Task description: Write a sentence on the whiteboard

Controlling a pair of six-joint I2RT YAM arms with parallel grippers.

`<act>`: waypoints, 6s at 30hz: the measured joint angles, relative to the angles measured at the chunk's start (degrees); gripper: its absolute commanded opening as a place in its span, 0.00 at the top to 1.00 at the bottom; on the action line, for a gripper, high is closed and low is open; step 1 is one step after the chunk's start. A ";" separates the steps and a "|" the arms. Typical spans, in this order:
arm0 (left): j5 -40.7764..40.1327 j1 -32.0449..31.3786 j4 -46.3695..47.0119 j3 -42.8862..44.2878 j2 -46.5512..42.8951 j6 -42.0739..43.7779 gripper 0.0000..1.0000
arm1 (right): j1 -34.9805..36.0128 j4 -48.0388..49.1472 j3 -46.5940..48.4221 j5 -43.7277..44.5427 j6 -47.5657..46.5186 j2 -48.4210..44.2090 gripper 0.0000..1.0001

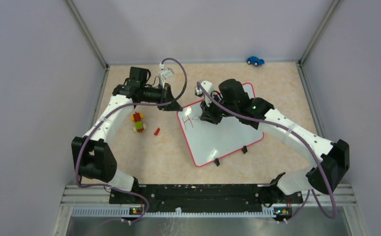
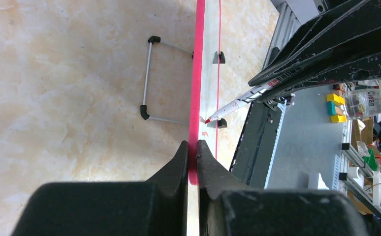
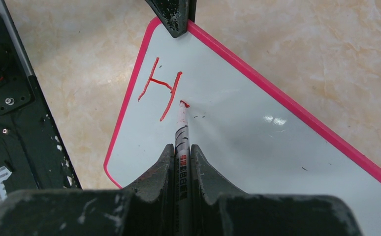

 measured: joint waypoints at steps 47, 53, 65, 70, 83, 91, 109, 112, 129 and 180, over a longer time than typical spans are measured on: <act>0.07 -0.02 0.02 0.00 0.00 0.15 1.00 | -1.38 -2.12 -0.72 0.48 -1.01 -1.27 1.00; 0.07 -0.02 0.02 0.00 0.00 0.15 1.00 | -1.42 -1.77 -0.31 1.11 -1.01 -1.25 1.00; 0.04 -0.02 0.02 0.00 0.00 0.17 1.00 | -1.53 -1.68 -0.44 1.07 -0.44 -1.25 1.00; 0.00 -0.04 0.02 0.00 0.00 0.20 1.00 | -1.53 -1.64 -0.68 0.83 -0.59 -1.27 1.00; -0.20 -0.11 0.04 0.00 0.00 0.20 1.00 | -1.53 -2.73 -2.75 -0.11 -1.09 -2.21 1.00; 0.09 -0.13 0.02 0.00 0.00 0.22 1.00 | -2.56 -5.68 -2.14 -0.68 -1.92 -3.61 1.00; 0.09 -0.17 0.00 0.00 -0.02 0.22 1.00 | -3.93 -4.76 0.79 -0.92 -1.57 -3.52 1.00; 0.09 -0.17 0.00 0.00 -0.02 0.22 1.00 | -3.93 -4.70 0.81 -1.18 -1.51 -2.97 1.00; -0.11 -0.22 0.04 0.00 -0.02 0.26 1.00 | -3.93 -4.11 0.83 -0.57 -1.55 -1.14 1.00; -0.24 -0.28 0.02 0.00 -0.02 0.44 1.00 | -3.67 -4.11 -1.09 -3.82 -0.52 -3.54 1.00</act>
